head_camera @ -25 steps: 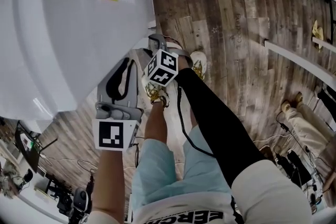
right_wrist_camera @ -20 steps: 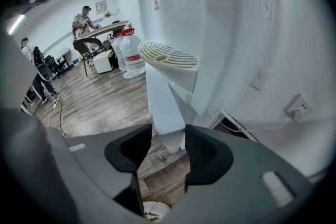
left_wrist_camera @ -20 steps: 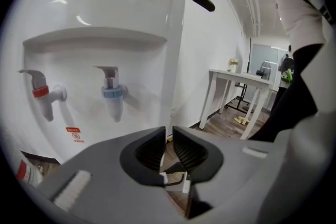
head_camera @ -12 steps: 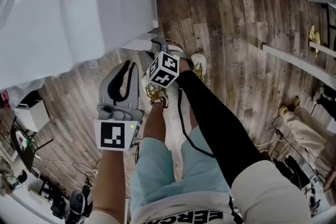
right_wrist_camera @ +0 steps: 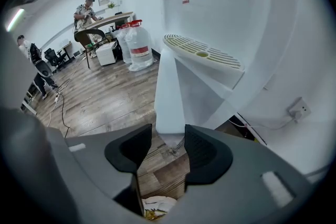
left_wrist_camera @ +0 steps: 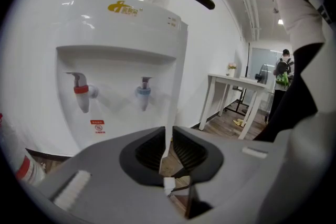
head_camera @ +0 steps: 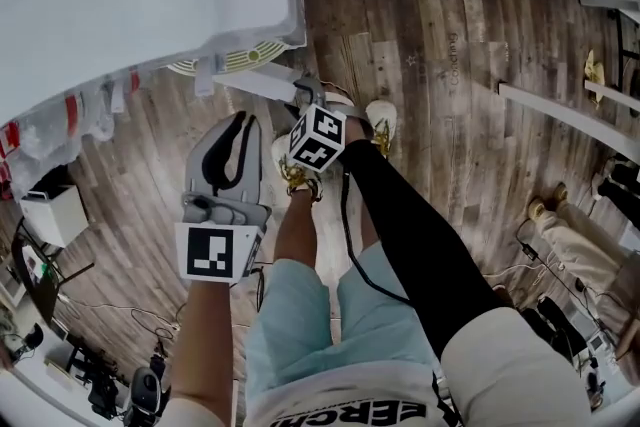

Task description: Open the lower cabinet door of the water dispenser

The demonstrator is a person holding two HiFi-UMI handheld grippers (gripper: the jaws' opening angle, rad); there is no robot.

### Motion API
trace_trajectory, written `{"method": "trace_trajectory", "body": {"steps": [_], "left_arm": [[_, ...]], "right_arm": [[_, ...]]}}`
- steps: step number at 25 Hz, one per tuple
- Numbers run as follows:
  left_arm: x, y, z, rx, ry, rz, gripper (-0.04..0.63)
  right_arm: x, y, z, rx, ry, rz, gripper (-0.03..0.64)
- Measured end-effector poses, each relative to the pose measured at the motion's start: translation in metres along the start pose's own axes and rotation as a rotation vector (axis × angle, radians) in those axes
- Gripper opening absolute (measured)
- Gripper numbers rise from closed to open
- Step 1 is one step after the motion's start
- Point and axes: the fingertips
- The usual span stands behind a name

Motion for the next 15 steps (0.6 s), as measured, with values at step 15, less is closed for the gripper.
{"method": "trace_trajectory", "body": {"steps": [15], "left_arm": [[-0.013,-0.039,-0.010,0.058,-0.037,-0.021,0.057]], "right_arm": [[-0.037,-0.007,-0.002,-0.064,-0.002,0.018,0.190]]}}
Point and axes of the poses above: the fingertips, and each gripper's own axes: y forward along the fingers, x to its right, z out of its top, and after that the axes turned 15 degrees about -z, right-handed
